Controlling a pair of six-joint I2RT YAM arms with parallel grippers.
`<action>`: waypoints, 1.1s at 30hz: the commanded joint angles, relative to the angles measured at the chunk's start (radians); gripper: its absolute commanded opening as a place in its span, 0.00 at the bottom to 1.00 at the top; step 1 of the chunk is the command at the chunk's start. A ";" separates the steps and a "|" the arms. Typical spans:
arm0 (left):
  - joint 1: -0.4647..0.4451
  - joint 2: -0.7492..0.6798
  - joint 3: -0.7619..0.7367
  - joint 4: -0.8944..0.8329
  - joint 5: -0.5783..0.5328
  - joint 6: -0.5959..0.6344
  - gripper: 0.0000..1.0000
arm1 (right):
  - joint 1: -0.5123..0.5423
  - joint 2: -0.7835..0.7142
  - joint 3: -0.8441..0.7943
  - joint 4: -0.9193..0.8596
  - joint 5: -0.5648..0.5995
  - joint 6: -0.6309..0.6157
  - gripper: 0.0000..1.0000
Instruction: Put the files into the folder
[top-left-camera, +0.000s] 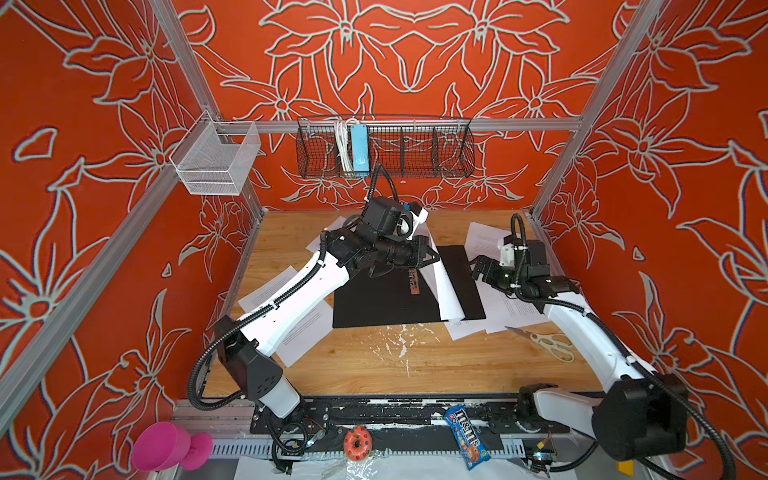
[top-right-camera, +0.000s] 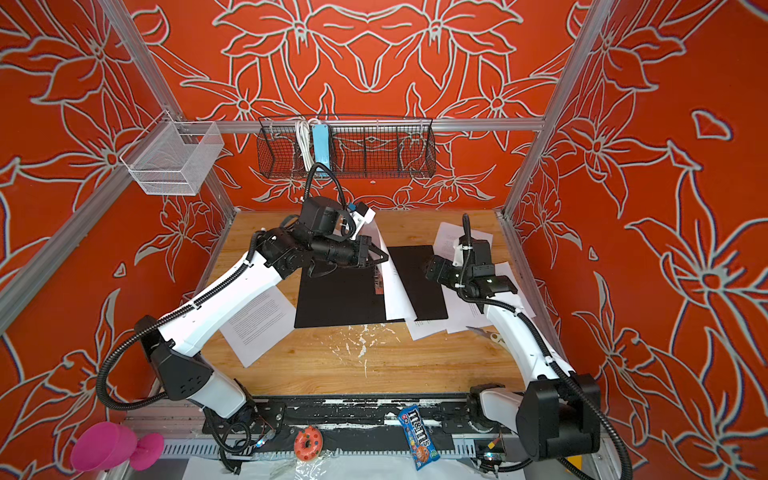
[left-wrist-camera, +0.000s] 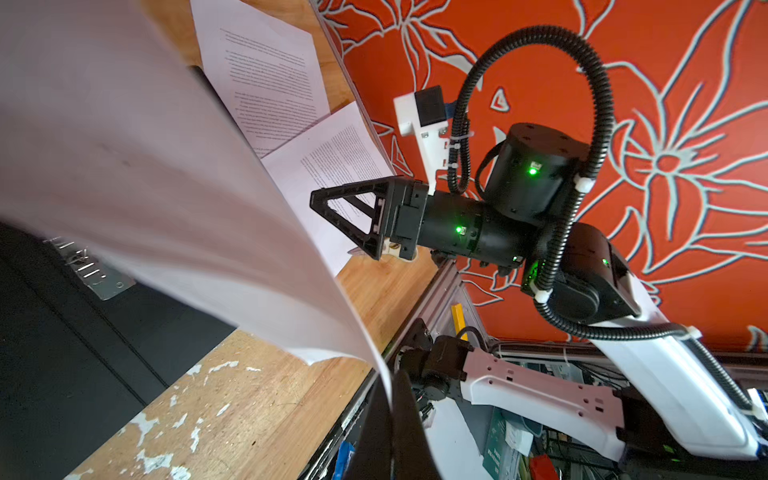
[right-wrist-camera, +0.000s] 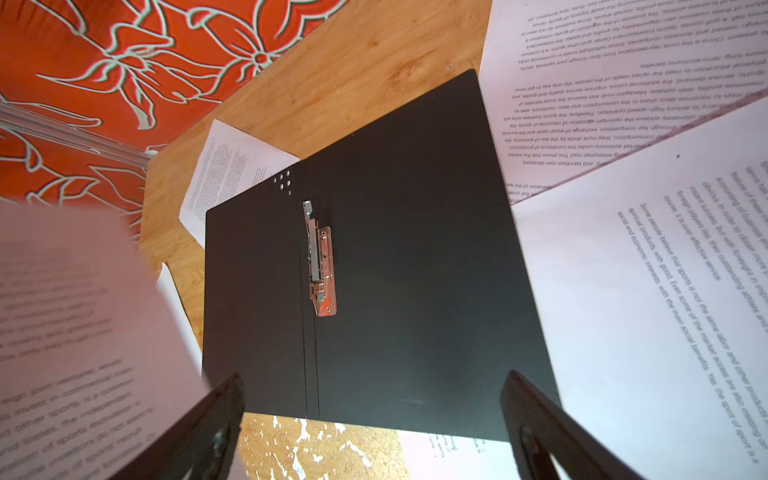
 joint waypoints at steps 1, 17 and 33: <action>0.008 0.024 0.019 -0.013 0.053 0.015 0.00 | -0.002 -0.030 -0.013 -0.029 0.014 0.013 0.97; 0.306 0.209 -0.293 -0.022 0.229 -0.116 0.00 | 0.096 0.106 0.008 0.016 -0.067 -0.035 0.98; 0.333 0.422 -0.219 -0.234 -0.028 0.117 0.00 | 0.174 0.407 0.042 0.147 -0.161 -0.009 0.97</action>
